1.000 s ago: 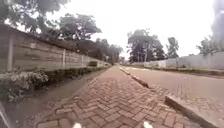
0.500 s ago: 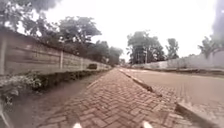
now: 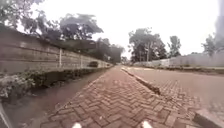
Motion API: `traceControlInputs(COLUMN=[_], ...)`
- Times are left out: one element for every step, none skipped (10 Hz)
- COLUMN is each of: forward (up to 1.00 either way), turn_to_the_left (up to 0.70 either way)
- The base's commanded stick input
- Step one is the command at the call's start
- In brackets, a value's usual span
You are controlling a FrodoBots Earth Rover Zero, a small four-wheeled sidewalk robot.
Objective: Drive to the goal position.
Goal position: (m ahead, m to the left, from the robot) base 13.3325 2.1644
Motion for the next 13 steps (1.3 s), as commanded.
traceControlInputs(forward=[0.7, 0.7, 0.7, 0.7, 0.7, 0.7, 0.7, 0.7, 0.7, 0.7, 0.7, 0.7, 0.7], turn_to_the_left=[0.11, 0.09, 0.04, 0.0, 0.0, 0.0, 0.0, 0.0, 0.0, 0.0, 0.01, 0.1, 0.19])
